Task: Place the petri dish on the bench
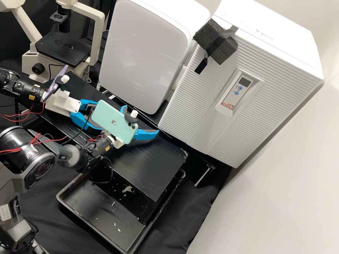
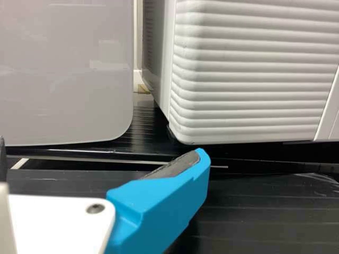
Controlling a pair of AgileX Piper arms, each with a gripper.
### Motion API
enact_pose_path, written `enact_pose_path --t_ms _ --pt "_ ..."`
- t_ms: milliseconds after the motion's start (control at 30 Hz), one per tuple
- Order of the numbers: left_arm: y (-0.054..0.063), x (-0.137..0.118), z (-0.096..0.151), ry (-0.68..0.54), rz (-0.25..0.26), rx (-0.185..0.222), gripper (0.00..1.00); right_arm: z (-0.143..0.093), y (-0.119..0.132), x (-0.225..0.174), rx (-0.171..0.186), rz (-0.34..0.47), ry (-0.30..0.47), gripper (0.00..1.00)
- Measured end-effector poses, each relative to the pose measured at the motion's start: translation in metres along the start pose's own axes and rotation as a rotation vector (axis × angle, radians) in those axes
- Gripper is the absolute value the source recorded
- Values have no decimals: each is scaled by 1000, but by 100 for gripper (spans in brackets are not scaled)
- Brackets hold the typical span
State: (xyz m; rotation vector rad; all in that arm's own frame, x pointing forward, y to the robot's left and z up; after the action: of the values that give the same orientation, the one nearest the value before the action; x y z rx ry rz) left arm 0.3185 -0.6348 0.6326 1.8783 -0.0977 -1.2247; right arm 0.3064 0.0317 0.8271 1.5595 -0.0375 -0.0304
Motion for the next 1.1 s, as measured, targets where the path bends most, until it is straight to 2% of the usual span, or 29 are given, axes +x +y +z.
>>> enact_pose_path --t_ms 333,400,700,1100 --pt "2 -1 -3 5 9 2 100 0 0 0 0 0 0 100" --pt "1 -2 -4 7 9 11 100 0 0 0 0 0 0 100" --pt "-3 -11 -7 2 15 1 100 0 0 0 0 0 0 100" --pt "-1 -31 5 -12 11 13 100 0 0 0 0 0 0 100"
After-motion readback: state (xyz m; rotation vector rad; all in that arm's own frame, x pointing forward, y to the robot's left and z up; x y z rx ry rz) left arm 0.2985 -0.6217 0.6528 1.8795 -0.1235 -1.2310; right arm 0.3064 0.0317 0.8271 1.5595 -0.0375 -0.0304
